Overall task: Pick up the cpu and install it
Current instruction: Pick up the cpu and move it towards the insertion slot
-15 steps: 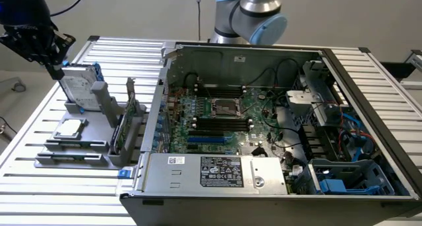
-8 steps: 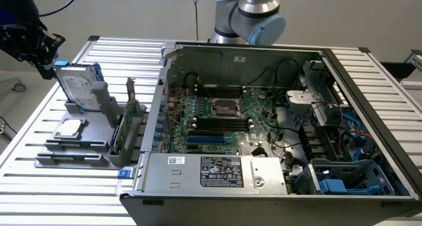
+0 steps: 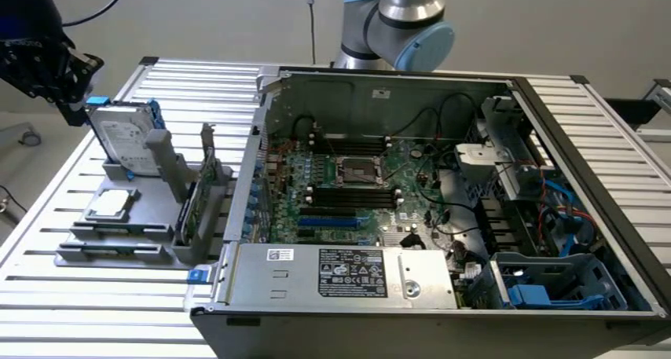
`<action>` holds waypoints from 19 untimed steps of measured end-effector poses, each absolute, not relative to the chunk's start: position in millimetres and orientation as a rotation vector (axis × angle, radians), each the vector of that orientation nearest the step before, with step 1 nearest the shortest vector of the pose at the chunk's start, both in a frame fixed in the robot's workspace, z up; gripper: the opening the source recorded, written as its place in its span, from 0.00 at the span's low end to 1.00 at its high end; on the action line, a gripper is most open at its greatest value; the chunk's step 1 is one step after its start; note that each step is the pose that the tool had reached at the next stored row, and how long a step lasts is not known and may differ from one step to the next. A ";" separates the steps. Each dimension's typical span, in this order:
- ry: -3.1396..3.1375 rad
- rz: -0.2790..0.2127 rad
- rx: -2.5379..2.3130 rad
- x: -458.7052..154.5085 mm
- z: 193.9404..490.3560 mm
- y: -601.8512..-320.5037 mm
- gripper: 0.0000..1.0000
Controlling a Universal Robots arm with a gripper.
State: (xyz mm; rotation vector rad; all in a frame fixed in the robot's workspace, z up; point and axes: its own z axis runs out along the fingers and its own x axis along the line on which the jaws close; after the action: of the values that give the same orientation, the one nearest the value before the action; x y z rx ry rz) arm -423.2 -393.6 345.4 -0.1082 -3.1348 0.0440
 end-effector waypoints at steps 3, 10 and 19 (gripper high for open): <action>-3.135 0.044 -0.108 -423.2 345.4 -393.7 0.11; -3.135 0.044 -0.108 -423.2 345.5 -393.6 0.25; -3.135 0.045 -0.108 -424.2 341.8 -393.6 0.60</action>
State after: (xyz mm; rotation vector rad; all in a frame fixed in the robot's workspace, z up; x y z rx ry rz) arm -424.2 -393.6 341.8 -0.1083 -3.1353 0.0454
